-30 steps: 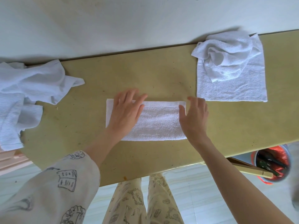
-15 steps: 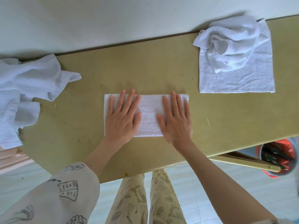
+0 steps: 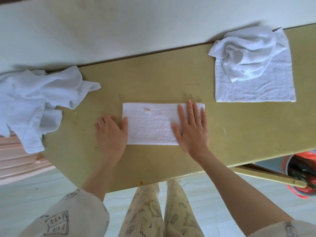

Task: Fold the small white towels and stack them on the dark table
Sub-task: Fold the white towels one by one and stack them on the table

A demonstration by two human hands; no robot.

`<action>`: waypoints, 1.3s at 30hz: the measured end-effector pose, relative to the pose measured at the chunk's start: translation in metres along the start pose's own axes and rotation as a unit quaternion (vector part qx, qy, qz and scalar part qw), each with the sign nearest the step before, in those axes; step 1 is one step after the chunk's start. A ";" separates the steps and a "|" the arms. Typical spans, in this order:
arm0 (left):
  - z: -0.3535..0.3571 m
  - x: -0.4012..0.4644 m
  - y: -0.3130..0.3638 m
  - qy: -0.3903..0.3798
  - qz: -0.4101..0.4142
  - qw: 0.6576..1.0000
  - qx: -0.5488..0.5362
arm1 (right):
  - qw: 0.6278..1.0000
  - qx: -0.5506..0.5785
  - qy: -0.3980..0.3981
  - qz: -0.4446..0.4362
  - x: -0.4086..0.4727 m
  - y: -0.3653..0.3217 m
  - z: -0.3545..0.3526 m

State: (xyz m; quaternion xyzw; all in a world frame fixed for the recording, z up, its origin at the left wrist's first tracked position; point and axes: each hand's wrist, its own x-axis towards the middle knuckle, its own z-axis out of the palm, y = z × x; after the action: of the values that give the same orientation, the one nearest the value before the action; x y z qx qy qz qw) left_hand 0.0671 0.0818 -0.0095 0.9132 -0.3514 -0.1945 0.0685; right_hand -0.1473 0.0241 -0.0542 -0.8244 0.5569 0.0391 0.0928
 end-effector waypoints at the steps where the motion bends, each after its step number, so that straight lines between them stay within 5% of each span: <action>1: 0.000 -0.003 0.004 -0.020 -0.019 0.999 -0.023 | 1.000 0.000 -0.001 0.001 0.000 0.000 0.000; 12: 0.000 0.010 0.021 -0.112 -0.091 0.975 -0.171 | 1.000 0.005 0.008 -0.005 -0.001 0.001 0.001; 18: -0.013 0.007 0.010 -0.200 -0.156 0.902 -0.351 | 1.000 0.011 -0.003 -0.006 -0.001 0.001 0.001; 23: -0.009 -0.004 0.015 -0.114 -0.073 0.950 -0.283 | 0.992 0.118 0.027 -0.023 0.001 0.005 -0.010; 28: -0.021 -0.029 0.044 0.004 0.037 0.963 -0.266 | 0.922 0.370 0.096 0.057 -0.016 0.021 -0.042; 33: 0.001 -0.054 0.092 0.008 0.161 0.957 -0.240 | 0.800 0.549 0.006 0.242 -0.017 0.045 -0.061; 39: 0.046 -0.069 0.140 -0.068 0.195 0.970 -0.127 | 0.783 0.563 -0.073 0.257 -0.009 0.056 -0.058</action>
State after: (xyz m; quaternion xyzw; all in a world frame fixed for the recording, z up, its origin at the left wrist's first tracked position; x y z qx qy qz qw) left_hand -0.0847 0.0246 0.0065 0.7957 -0.4985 -0.2823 0.1967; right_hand -0.2050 0.0009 -0.0020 -0.4471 0.6627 -0.1987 0.5670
